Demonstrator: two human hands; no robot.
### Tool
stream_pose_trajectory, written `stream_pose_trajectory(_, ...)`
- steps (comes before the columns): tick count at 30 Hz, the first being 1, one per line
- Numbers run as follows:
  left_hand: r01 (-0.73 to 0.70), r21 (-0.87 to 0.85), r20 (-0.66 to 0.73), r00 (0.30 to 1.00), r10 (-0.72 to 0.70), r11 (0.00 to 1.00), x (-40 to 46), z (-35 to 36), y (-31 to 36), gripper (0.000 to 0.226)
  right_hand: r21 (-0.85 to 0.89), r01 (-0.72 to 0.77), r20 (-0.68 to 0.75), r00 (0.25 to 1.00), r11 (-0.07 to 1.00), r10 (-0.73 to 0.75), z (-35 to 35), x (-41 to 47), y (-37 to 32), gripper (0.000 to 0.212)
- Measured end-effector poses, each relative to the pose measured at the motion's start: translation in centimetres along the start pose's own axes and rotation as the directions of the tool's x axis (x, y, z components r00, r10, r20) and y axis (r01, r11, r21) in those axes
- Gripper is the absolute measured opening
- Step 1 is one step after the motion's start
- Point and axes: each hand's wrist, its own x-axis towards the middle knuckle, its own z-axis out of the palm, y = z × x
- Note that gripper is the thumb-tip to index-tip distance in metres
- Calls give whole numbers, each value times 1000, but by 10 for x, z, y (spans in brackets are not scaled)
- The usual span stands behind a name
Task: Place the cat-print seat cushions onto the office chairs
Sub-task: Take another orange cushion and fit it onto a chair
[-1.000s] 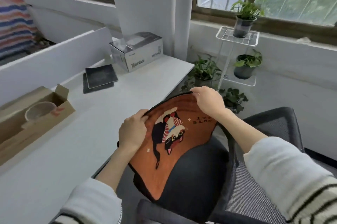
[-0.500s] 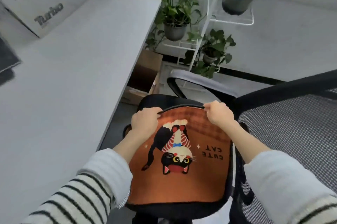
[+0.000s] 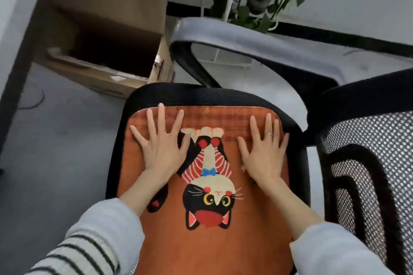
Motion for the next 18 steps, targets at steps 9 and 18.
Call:
stream_pose_trajectory(9, 32, 95, -103, 994, -22, 995, 13, 29, 6, 61, -42, 16, -110, 994, 999, -21, 29, 34, 5, 62)
stream_pose_trajectory(18, -207, 71, -110, 971, 214, 976, 5, 19, 31, 55, 26, 225, -228, 950, 974, -213, 31, 16, -52, 51)
